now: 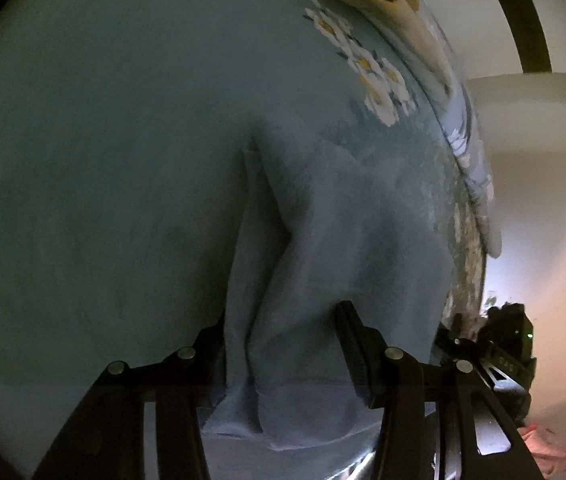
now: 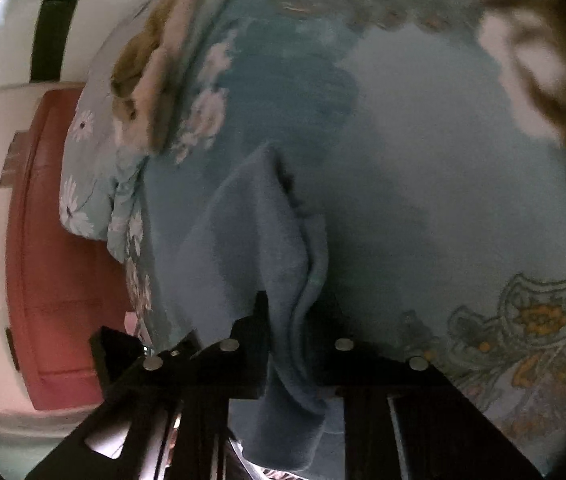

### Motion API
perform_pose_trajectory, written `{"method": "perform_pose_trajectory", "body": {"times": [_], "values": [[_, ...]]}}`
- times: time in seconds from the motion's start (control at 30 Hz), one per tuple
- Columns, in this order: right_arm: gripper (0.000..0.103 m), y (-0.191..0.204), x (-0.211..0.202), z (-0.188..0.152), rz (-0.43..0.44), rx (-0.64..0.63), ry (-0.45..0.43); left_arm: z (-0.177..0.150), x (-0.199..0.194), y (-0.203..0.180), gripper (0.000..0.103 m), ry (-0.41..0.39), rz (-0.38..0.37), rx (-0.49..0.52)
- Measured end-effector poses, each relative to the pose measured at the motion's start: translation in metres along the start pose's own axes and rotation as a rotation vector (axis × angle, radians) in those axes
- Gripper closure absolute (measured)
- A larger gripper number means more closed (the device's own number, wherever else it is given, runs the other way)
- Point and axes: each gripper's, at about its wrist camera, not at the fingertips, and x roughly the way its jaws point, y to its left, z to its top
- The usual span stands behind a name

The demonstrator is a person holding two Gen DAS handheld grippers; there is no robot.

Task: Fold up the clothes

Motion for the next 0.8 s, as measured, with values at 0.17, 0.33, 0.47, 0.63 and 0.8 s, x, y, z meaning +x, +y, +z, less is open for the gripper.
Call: {"method": "perform_pose_trajectory", "body": {"times": [0.17,0.33,0.47,0.63,0.8], "values": [[0.091,0.059,-0.027,0.0,0.044,-0.126,0.001,-0.004,-0.004,0.008,0.051,-0.008,-0.085,-0.052],[0.093,0.118,-0.048,-0.004,0.045,-0.261,-0.004,-0.012,-0.003,0.018,0.051,-0.022,-0.247,-0.146],[0.093,0.142,-0.058,-0.009,0.029,-0.301,-0.013,-0.016,-0.001,0.016,0.051,-0.029,-0.367,-0.187],[0.093,0.162,-0.101,-0.014,0.034,-0.36,-0.047,-0.019,-0.008,-0.01,0.051,-0.023,-0.455,-0.134],[0.093,0.168,-0.165,-0.015,0.051,-0.4,-0.121,-0.022,-0.022,-0.073,0.053,-0.023,-0.552,-0.014]]}}
